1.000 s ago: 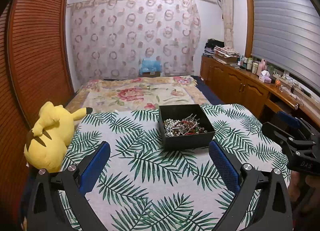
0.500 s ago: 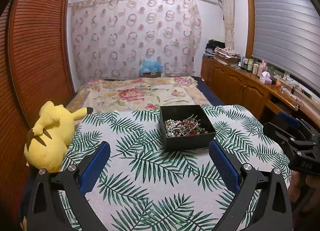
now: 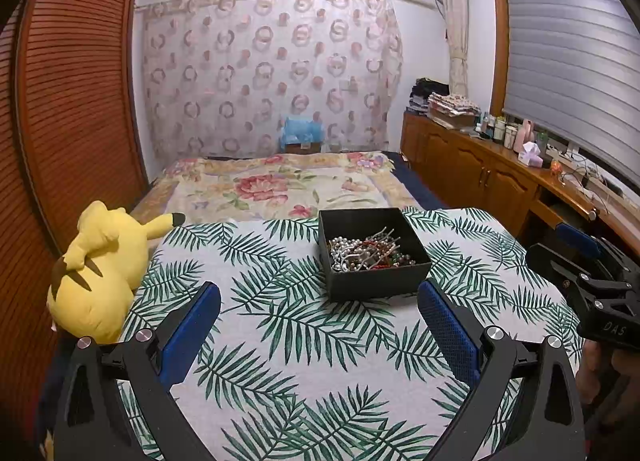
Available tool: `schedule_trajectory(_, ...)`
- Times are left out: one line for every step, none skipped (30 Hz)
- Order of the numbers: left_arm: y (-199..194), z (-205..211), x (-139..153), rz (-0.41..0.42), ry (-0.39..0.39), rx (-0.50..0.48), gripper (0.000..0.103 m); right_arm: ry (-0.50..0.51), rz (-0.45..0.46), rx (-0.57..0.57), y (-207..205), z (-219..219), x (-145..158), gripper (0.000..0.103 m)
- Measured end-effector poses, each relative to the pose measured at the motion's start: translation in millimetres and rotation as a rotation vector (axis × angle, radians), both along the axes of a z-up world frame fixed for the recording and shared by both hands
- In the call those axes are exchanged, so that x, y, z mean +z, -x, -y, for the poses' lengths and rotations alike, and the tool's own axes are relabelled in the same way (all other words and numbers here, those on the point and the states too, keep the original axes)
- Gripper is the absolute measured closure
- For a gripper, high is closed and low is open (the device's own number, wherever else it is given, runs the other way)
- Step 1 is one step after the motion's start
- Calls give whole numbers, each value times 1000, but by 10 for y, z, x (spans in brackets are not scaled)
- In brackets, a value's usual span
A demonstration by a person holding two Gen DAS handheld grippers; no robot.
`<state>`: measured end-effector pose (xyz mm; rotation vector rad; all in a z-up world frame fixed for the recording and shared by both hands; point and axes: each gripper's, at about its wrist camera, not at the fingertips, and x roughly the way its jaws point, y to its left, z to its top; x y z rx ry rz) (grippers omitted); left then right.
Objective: Organize jewelry
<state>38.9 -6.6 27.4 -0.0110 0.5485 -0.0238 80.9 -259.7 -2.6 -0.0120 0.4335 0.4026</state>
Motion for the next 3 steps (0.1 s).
schedule_trajectory(0, -2, -1, 0, 0, 0, 8, 0, 0, 0, 1, 1, 0, 3)
schedule_trajectory(0, -3, -1, 0, 1, -1, 8, 0, 0, 0, -2, 1, 1, 3)
schedule_trajectory(-1, -2, -2, -1, 2, -1, 8, 0, 0, 1, -1, 1, 0, 3)
